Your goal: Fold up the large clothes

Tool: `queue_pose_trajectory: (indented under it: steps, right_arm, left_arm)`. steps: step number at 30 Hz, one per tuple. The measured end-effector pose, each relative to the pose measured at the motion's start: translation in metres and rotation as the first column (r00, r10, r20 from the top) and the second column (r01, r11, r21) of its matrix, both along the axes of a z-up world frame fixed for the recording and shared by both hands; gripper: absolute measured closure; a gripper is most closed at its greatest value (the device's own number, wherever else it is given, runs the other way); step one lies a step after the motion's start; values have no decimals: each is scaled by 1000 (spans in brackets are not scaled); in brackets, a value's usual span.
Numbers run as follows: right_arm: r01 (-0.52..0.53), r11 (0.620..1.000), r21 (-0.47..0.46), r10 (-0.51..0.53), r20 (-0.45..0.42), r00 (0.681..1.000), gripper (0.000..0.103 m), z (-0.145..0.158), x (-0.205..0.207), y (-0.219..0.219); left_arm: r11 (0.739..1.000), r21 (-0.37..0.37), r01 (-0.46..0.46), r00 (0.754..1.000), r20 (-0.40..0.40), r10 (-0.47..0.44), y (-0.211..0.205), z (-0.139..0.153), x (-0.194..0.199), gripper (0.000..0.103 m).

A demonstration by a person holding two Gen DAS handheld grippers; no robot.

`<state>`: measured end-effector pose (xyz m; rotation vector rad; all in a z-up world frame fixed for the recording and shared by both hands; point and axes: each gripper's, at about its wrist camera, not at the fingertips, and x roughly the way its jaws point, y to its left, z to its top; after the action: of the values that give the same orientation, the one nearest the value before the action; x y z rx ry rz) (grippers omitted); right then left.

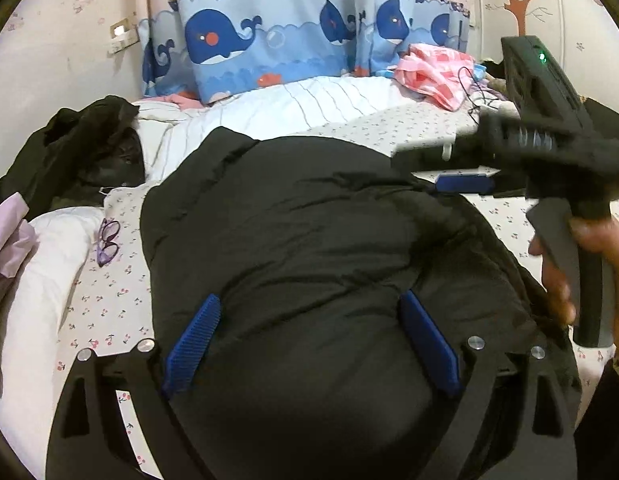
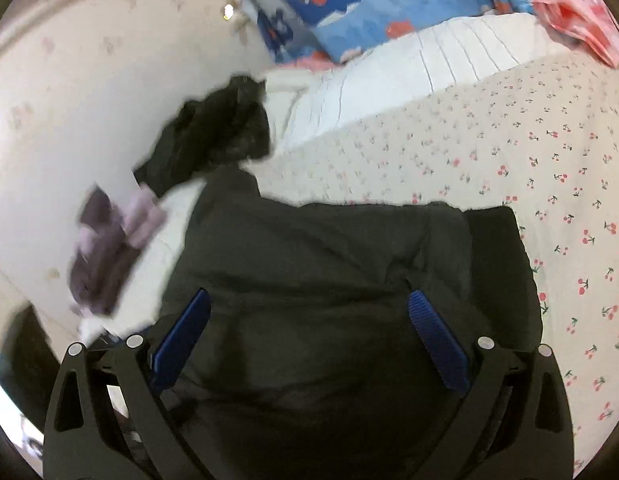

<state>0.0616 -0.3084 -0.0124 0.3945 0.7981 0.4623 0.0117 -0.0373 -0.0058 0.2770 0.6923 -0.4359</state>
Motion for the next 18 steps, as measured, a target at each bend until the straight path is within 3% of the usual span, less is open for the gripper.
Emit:
queue_pose_trajectory:
  steps: [1, 3, 8, 12, 14, 16, 18]
  right_arm:
    - [-18, 997, -71, 14, -56, 998, 7, -12, 6, 10]
    - [-36, 991, -127, 26, -80, 996, 7, -26, 9, 19]
    - [-17, 993, -114, 4, -115, 993, 7, -12, 1, 10]
    - [26, 998, -65, -26, -3, 1000, 7, 16, -46, 0]
    - [11, 997, -74, -11, 6, 1000, 7, 6, -68, 1]
    - [-15, 990, -142, 5, -72, 997, 7, -21, -72, 10]
    - [-42, 992, -123, 25, -136, 990, 7, -37, -66, 14]
  left_arm:
    - [1000, -2, -2, 1000, 3, 2, -1, 0, -1, 14]
    - [1000, 0, -7, 1000, 13, 7, -2, 2, -2, 14]
    - [999, 29, -14, 999, 29, 13, -4, 1, -6, 13]
    - [999, 34, -26, 998, 50, 24, 0, 4, -8, 13]
    - [999, 28, -36, 998, 56, 34, 1, 5, -10, 13]
    - [999, 22, -42, 997, 59, 41, 3, 7, -12, 13]
    - [999, 26, -47, 997, 59, 46, 3, 8, -14, 13]
